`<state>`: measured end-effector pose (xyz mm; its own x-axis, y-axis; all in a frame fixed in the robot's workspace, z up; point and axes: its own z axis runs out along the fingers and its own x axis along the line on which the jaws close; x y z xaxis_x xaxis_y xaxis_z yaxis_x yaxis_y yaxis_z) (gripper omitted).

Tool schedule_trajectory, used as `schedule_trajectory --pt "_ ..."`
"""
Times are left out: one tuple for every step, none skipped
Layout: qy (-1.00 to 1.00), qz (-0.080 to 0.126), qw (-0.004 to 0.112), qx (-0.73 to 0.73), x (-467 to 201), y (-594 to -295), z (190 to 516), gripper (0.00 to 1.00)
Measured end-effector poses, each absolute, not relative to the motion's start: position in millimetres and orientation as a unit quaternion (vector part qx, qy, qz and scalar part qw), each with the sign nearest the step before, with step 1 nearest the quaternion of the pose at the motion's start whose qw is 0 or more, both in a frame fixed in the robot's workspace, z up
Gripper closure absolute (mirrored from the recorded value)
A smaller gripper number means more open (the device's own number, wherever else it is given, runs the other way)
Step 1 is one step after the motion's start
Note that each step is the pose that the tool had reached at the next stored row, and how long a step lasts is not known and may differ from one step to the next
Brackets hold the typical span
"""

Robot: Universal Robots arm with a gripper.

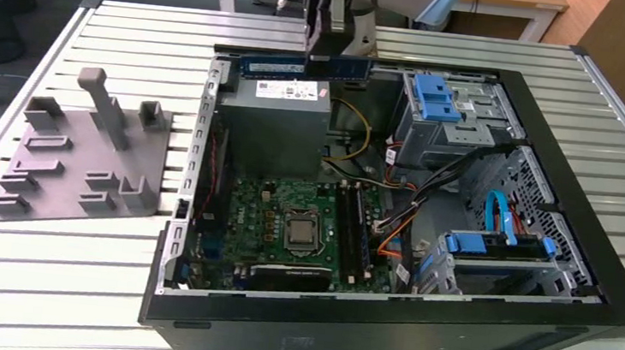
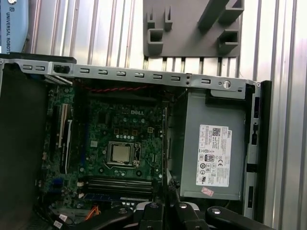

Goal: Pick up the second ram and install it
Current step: 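Pick up the second ram and move it above second insertion slot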

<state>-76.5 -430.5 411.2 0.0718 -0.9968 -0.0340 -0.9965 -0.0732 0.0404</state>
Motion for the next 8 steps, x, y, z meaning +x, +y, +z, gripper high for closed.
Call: schedule_trajectory --pt "-0.681 -0.026 0.003 0.732 -75.0 -430.5 411.0 0.86" --pt "-0.681 -0.026 0.003 0.732 -73.5 -430.5 410.8 0.86" --pt "-0.681 -0.026 0.003 0.732 -72.1 -430.5 410.5 0.86" --pt "-0.681 -0.026 0.003 0.732 -70.9 -430.5 410.3 0.86" --pt "-0.681 -0.026 0.003 0.732 -69.5 -430.5 409.9 0.86" --pt "-0.681 -0.026 0.003 0.732 -68.2 -430.5 409.6 0.86" --pt "-0.681 -0.026 0.003 0.732 -66.8 -430.5 409.3 0.86" --pt "-0.681 -0.026 0.003 0.732 -65.4 -430.5 409.0 0.86"
